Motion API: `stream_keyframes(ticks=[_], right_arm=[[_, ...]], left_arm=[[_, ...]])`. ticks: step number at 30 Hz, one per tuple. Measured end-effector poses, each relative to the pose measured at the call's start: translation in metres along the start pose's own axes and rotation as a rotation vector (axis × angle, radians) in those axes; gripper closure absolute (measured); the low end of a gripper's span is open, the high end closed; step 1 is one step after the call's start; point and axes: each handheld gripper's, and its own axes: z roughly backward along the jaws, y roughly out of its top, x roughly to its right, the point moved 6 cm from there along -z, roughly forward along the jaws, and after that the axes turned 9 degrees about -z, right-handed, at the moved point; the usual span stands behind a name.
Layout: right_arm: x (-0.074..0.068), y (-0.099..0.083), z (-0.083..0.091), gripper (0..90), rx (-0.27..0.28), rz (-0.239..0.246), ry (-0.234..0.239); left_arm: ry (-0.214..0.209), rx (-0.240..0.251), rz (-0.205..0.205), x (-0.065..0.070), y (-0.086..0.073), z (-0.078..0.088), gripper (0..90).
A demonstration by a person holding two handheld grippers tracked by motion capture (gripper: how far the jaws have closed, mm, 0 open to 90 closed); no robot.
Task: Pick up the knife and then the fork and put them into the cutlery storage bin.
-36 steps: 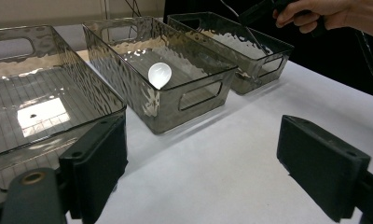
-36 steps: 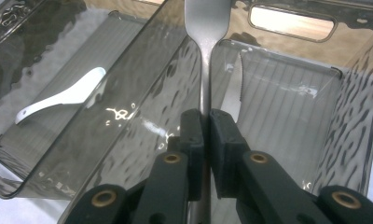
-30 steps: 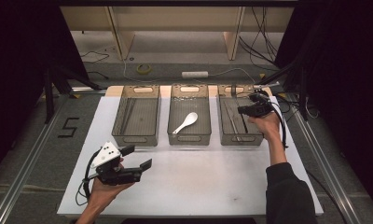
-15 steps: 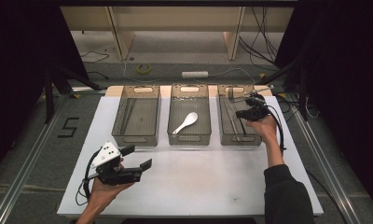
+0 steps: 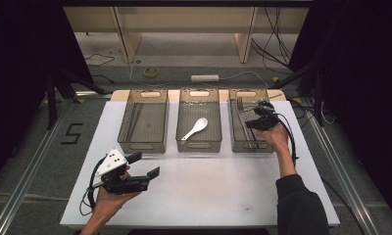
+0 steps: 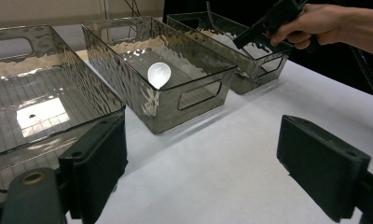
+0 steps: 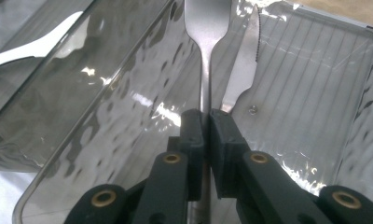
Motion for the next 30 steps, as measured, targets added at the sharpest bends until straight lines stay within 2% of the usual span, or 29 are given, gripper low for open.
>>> stream_keyframes(ticks=[9,12,22,23,25,28,30], right_arm=[[-0.002,-0.005,-0.005,84.8,-0.045,0.016,-0.011],[-0.002,-0.005,-0.006,84.8,-0.056,0.030,-0.034],[-0.003,-0.008,-0.010,83.5,-0.086,0.046,-0.057],[-0.003,-0.008,-0.011,83.1,-0.091,0.060,-0.064],[-0.004,-0.009,-0.011,79.2,-0.095,0.056,-0.063],[-0.004,-0.006,-0.007,78.8,-0.077,0.054,-0.055],[-0.005,-0.005,-0.004,73.2,-0.073,0.056,-0.052]], left_arm=[[0.001,-0.001,-0.002,0.000,0.000,0.000,15.4],[0.000,-0.001,-0.003,0.000,0.000,0.000,15.5],[0.000,-0.002,-0.004,0.000,0.000,0.000,15.4],[-0.001,-0.003,-0.005,0.000,0.000,0.000,15.4],[-0.001,-0.003,-0.005,0.000,0.000,0.000,15.4],[-0.001,-0.003,-0.005,0.000,0.000,0.000,15.4],[0.000,-0.002,-0.004,0.000,0.000,0.000,15.4]])
